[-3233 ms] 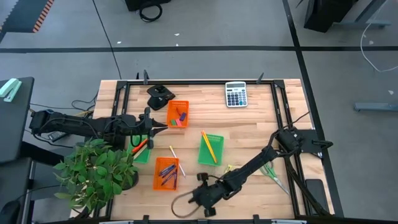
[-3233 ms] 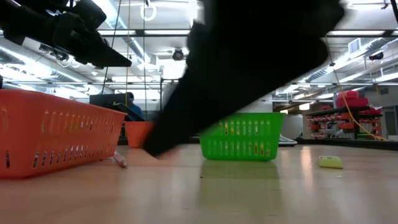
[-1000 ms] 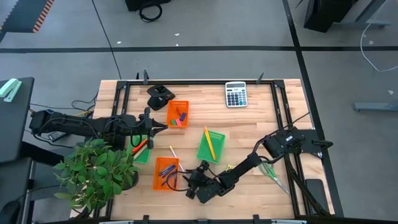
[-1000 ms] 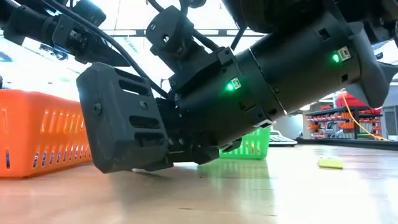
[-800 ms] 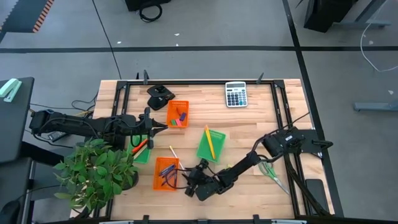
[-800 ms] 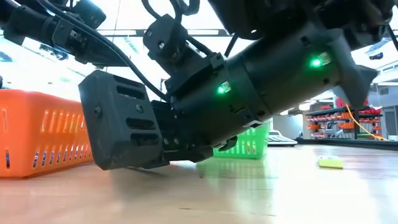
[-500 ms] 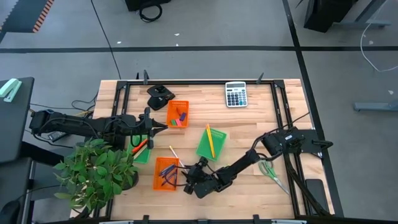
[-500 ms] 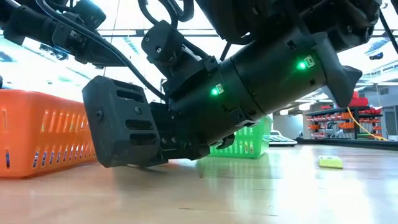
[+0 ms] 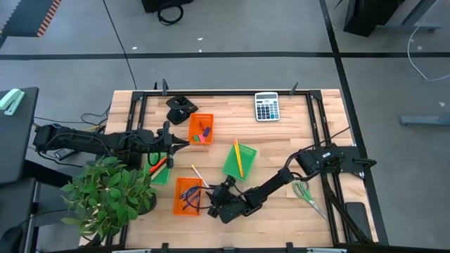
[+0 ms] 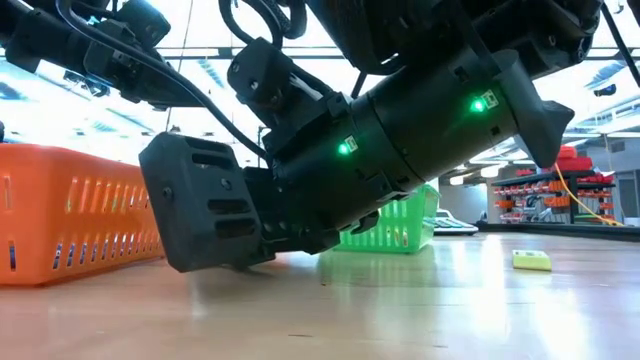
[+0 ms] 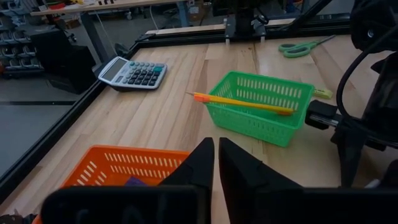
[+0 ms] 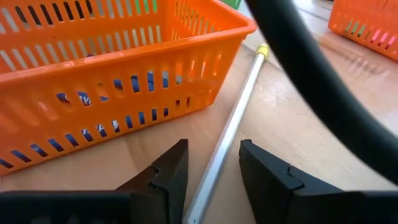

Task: Sort crayons/erasers/pens/pencils in bins
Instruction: Put the white pencil into the right green basket

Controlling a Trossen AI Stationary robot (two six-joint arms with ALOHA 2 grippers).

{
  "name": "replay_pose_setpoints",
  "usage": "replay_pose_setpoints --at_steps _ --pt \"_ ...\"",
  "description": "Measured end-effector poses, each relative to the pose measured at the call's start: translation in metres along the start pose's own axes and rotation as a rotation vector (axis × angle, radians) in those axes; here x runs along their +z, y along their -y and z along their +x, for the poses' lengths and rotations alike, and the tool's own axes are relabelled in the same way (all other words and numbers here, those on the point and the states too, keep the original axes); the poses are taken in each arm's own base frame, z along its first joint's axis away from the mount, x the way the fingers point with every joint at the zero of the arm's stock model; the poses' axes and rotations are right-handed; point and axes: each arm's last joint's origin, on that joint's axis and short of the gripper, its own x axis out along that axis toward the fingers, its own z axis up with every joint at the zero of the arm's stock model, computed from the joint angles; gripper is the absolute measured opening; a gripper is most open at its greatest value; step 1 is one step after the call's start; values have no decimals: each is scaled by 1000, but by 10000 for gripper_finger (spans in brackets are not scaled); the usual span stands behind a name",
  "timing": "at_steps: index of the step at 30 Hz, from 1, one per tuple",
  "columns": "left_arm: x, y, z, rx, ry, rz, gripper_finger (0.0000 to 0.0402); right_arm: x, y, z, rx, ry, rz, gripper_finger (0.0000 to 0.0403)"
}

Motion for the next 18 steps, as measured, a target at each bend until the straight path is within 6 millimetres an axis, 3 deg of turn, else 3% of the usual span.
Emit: replay_pose_setpoints --at_steps 5,13,18 --pt "0 0 0 0 0 0 31 0 1 0 -10 3 -37 128" --pt "0 0 0 0 -1 0 34 -3 3 0 -30 -16 -83 33" --pt "0 0 0 0 -1 0 27 -4 4 -5 -66 -22 -119 25"
